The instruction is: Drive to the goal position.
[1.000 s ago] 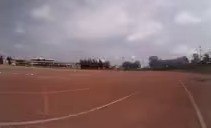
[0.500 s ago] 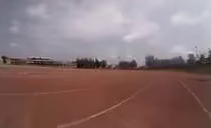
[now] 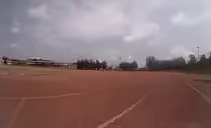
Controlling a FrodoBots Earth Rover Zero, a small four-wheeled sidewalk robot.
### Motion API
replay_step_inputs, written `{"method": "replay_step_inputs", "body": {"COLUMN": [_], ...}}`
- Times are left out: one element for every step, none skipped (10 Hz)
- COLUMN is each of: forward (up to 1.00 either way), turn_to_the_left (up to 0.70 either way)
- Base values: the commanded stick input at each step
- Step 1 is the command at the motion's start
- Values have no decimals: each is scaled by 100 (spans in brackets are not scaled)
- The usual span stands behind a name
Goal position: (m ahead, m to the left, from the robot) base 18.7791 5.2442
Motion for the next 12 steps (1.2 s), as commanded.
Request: {"method": "replay_step_inputs", "body": {"forward": [70, 70, 70, 70, 70, 70, 70, 70, 70, 70, 70, 70], "turn_to_the_left": [0, 0, 0, 0, 0, 0, 0, 0, 0, 0, 0, 0]}}
